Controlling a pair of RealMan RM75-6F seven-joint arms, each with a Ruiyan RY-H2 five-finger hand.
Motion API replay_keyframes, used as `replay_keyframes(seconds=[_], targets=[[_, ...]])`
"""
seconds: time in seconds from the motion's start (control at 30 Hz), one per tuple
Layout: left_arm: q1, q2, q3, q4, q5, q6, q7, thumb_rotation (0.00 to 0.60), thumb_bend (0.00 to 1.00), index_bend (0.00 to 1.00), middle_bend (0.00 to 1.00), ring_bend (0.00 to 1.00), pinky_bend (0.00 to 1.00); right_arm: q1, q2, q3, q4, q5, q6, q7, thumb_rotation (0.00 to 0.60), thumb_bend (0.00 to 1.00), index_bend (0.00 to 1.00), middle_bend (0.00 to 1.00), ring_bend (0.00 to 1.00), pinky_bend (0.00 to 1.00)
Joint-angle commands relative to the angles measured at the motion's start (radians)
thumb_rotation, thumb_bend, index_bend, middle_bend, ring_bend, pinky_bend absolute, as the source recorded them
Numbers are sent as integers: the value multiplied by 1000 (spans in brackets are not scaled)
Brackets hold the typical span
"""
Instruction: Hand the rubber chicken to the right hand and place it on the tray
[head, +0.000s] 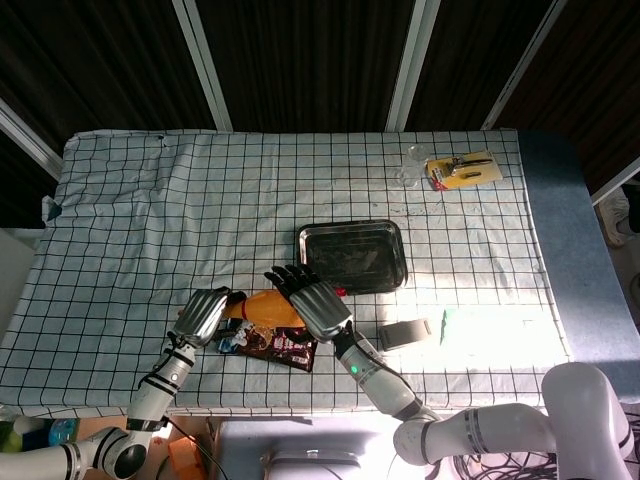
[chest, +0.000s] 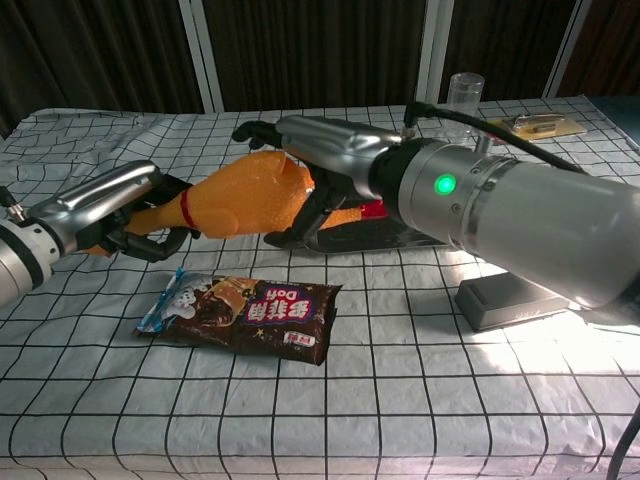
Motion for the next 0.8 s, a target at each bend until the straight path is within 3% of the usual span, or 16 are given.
replay_keyframes(seconds=[0.03, 0.1, 0.13, 0.3, 0.4, 0.47, 0.53, 0.63, 0.8], targets=[[1, 1, 0, 0, 0, 1, 1, 600, 785, 614, 707, 466, 728, -1, -43, -1, 28, -6, 53, -26, 600, 298, 754, 637, 599, 768], [2, 1, 1, -1, 1, 3, 1, 600, 785, 615, 706, 466, 728, -5, -68, 1, 47, -35, 86, -24, 600, 404, 939, 801, 766, 933], [3, 2, 1, -2, 2, 6, 1, 600, 785, 615, 706, 466, 728, -8, -81, 0, 56, -53, 99, -16, 600, 448, 979, 839, 803, 971], [6, 3, 0, -4, -1, 8, -4, 600, 775, 610, 696, 457, 713, -17, -94, 4, 71, -95, 112, 11, 600, 510, 1000, 869, 826, 999], [7, 4, 0, 1, 1, 8, -16, 600, 733, 580, 653, 428, 621, -22, -91, 3, 72, -106, 112, 11, 600, 518, 1000, 874, 828, 1000], [7, 2, 6, 22, 18, 12, -21, 600, 631, 454, 518, 343, 492, -27, -86, 2, 69, -110, 112, 10, 600, 518, 1000, 875, 828, 1000], [5, 6, 11, 34, 29, 7, -41, 600, 521, 228, 289, 185, 333, -31, -81, 2, 67, -114, 113, 11, 600, 518, 1000, 877, 828, 1000], [1, 18, 13, 40, 28, -14, -66, 600, 456, 16, 50, 17, 136, -37, -71, 5, 59, -118, 113, 13, 600, 519, 1000, 877, 829, 1000], [6, 27, 11, 52, 70, 23, -109, 600, 414, 0, 0, 0, 40, -50, -46, 6, 44, -123, 111, 15, 600, 518, 1000, 877, 830, 1000]])
